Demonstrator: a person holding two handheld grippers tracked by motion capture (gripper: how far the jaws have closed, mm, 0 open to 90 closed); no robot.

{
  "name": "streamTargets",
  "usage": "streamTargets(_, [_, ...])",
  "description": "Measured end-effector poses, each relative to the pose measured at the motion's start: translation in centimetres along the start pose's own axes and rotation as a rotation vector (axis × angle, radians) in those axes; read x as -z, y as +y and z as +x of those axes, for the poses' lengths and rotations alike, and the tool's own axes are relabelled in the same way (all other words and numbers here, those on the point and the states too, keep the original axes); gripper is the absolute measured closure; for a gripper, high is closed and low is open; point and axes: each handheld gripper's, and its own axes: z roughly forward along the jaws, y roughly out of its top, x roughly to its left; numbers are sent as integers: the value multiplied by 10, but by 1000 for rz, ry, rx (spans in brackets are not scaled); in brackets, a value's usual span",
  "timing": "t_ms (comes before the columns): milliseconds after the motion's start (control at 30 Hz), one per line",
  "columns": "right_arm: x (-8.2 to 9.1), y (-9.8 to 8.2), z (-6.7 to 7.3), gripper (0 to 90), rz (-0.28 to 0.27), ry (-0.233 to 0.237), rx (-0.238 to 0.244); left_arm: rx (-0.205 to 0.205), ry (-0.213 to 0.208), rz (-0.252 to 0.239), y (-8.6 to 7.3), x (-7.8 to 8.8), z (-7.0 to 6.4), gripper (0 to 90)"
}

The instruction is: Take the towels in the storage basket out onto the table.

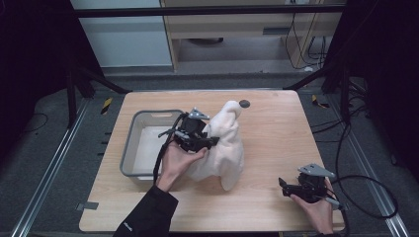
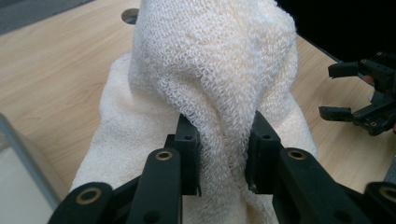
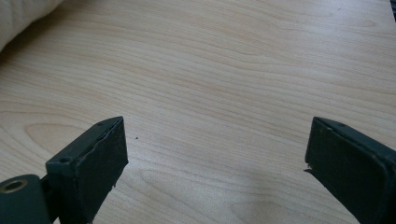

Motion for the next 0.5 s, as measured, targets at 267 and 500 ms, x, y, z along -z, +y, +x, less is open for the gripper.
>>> streamTargets(267, [-1, 0, -1, 58, 5, -11, -3, 46, -32, -9, -9, -35, -2, 686])
streamTargets(500, [-2, 0, -1, 58, 14, -23, 3, 62, -40, -37, -12, -58, -10, 668])
